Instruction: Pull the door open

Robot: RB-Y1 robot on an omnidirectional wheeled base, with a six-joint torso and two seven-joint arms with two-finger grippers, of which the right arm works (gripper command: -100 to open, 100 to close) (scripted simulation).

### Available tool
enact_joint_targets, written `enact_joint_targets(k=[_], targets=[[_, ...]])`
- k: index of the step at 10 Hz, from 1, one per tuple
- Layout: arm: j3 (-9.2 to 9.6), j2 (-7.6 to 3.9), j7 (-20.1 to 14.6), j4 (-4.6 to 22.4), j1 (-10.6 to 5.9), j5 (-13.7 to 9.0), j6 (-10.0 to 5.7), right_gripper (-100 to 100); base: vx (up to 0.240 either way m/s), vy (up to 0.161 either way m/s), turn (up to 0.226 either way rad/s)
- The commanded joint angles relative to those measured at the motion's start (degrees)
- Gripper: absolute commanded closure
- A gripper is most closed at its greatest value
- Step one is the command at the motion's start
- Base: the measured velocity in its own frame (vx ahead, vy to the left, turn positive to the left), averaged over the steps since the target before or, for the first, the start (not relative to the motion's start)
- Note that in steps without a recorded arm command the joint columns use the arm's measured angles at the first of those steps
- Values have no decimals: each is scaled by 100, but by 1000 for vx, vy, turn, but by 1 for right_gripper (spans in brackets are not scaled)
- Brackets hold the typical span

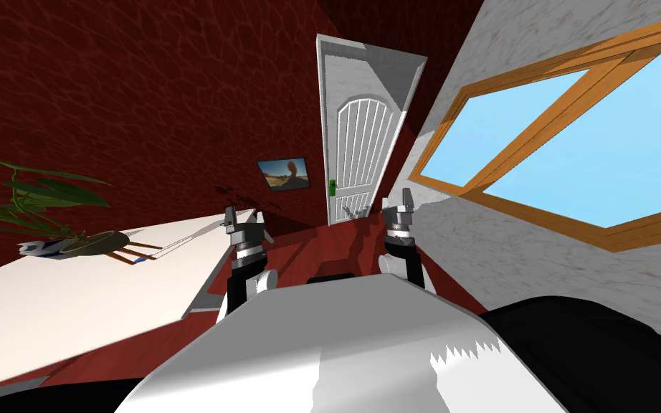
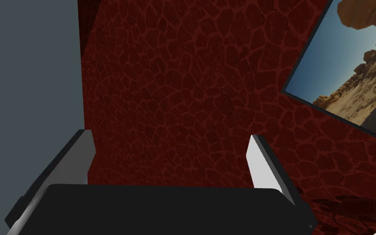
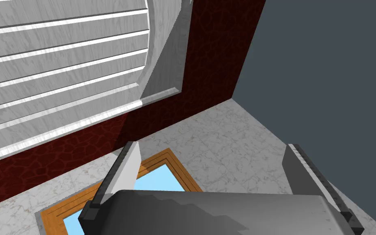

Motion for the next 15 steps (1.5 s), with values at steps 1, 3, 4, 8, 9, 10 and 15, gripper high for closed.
enact_joint_targets(k=[1, 3, 4, 8, 9, 10, 15], targets=[[-7, -69, 133, 215, -116, 91, -20, -100, 59, 15, -20], [-14, -134, 267, 431, -232, 183, -41, -100, 104, 27, -13], [-18, -161, 331, 535, -288, 226, -51, -100, 110, 29, -18], [-32, -274, 604, 976, -525, 413, -93, -100, 86, 11, -13], [-37, -305, 685, 1106, -596, 468, -105, -100, 86, 10, -18], [-41, -336, 766, 1236, -666, 524, -118, -100, 87, 19, -18], [-65, -495, 1221, 1971, -1061, 835, -188, -100, 96, 27, -18]])
